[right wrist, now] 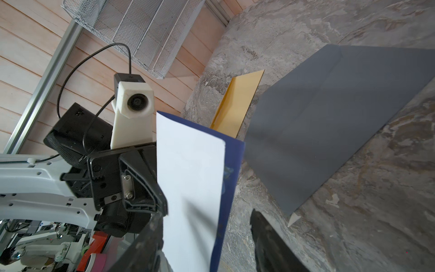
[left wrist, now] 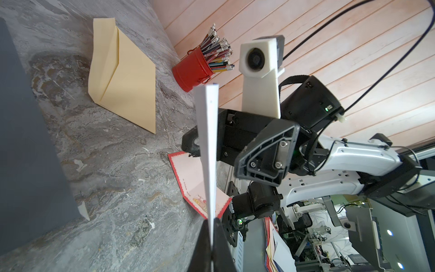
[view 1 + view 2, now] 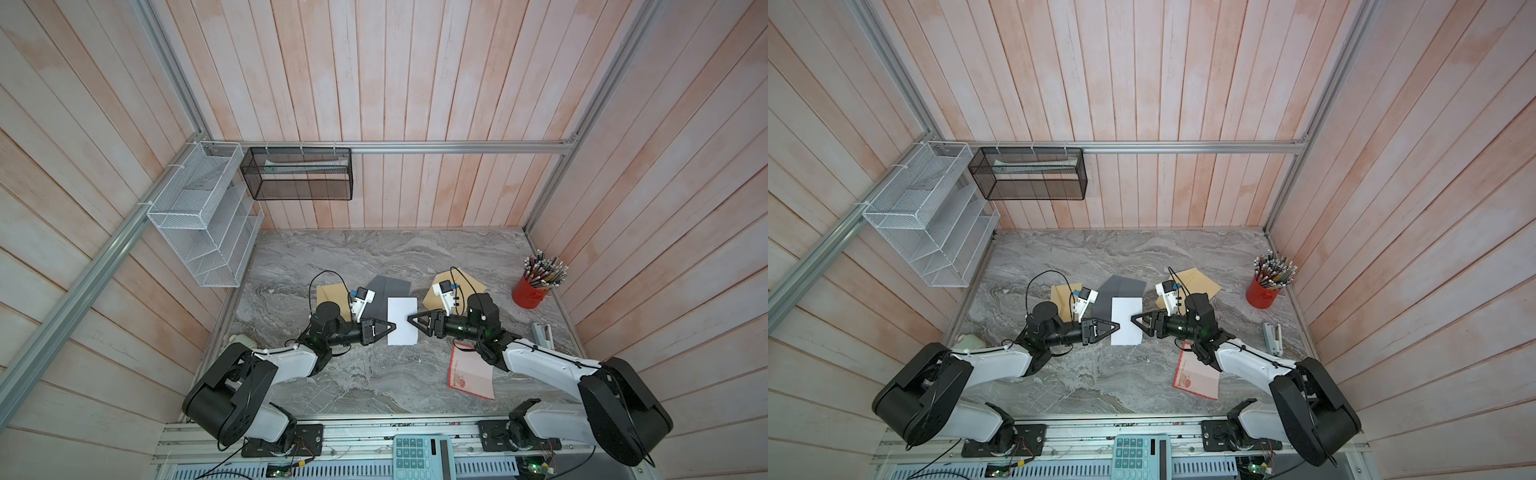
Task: Fold the letter paper in half and place it into the envelope
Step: Pick up the letter paper from the center of the board.
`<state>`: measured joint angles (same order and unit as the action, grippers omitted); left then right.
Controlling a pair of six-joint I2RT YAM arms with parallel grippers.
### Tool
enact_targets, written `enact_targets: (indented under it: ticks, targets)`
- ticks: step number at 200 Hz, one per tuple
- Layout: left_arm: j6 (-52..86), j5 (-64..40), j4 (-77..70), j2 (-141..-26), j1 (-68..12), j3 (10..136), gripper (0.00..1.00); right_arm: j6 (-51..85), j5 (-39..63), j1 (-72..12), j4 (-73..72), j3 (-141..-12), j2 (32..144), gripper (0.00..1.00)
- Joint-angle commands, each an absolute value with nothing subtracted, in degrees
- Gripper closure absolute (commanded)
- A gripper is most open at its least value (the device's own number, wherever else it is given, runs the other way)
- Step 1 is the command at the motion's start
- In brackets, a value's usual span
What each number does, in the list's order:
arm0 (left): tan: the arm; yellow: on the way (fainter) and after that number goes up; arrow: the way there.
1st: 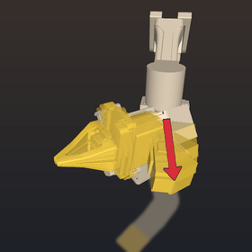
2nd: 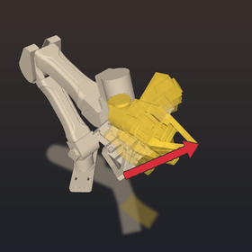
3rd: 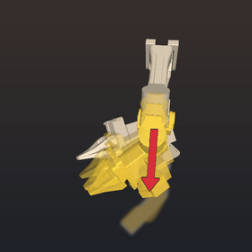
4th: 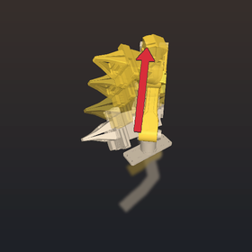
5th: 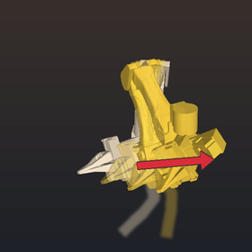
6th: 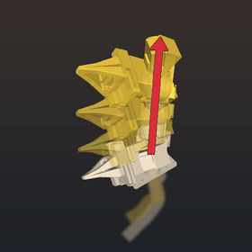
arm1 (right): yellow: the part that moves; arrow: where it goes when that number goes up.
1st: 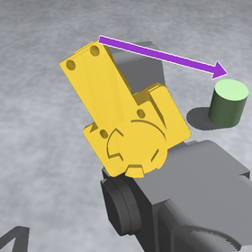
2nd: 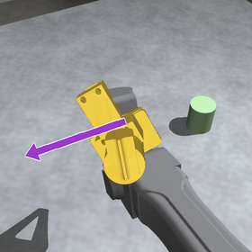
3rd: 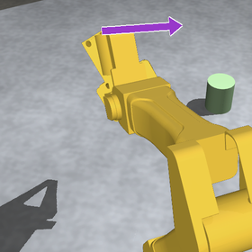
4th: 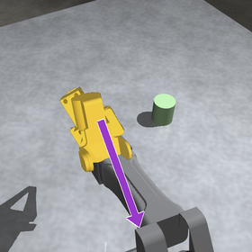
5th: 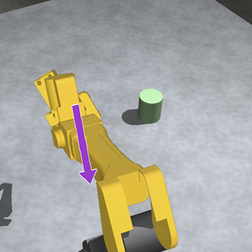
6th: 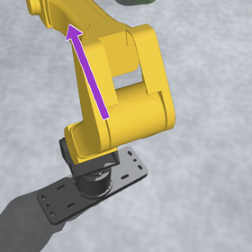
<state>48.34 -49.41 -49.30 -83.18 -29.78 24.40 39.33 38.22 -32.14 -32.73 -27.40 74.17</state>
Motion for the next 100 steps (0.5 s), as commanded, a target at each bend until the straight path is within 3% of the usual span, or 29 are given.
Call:
enact_targets:
  ticks: [1, 68, 100]
  targets:
    - [50.10, -51.26, -54.08, -83.21, -29.46, 23.65, 1.00, 40.70, 40.25, -33.63, -36.93, -27.50, 75.16, 0.40]
    - [51.29, -52.07, -56.60, -84.46, -28.83, 23.99, 1.00, 44.29, 42.73, -34.70, -43.55, -26.46, 76.64, 0.48]
    - [52.03, -52.54, -58.08, -85.77, -28.48, 24.26, 1.00, 44.44, 42.73, -35.15, -43.89, -26.09, 76.72, 0.57]
